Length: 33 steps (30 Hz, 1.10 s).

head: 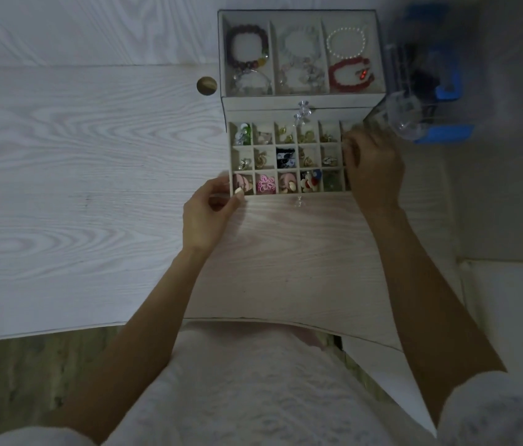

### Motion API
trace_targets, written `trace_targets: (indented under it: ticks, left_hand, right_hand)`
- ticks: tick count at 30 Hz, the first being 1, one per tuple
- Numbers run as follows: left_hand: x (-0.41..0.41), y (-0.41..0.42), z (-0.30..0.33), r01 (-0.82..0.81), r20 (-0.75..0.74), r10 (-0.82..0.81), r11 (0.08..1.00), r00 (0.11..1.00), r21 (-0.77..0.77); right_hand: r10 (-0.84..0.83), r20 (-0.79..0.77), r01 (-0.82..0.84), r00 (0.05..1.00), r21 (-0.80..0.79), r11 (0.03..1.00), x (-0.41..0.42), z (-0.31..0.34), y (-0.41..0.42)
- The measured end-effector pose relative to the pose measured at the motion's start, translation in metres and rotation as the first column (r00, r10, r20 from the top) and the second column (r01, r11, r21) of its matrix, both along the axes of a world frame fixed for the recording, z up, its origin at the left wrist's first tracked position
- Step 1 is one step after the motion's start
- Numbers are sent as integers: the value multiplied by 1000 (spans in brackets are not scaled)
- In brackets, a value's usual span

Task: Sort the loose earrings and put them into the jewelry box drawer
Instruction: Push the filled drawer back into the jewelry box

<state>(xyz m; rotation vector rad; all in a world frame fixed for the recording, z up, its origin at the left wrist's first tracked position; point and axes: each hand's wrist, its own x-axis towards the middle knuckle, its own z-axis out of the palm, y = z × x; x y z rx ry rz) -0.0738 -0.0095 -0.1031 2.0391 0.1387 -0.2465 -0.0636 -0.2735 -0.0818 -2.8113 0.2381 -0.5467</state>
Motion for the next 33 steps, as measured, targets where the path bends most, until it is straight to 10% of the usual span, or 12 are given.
trace_targets:
  ticks: [7, 13, 33]
  left_hand:
    - [-2, -1, 2, 84, 119, -93, 993, 989, 78]
    - [5, 1, 0, 74, 120, -86, 992, 989, 98]
    - [86, -11, 3, -26, 199, 3, 993, 980, 115]
  right_hand:
    - [-230, -42, 233, 972, 255, 938, -93, 4, 34]
    - [7, -249, 74, 968, 313, 947, -92, -16, 64]
    - [-9, -263, 31, 965, 82, 996, 13, -13, 58]
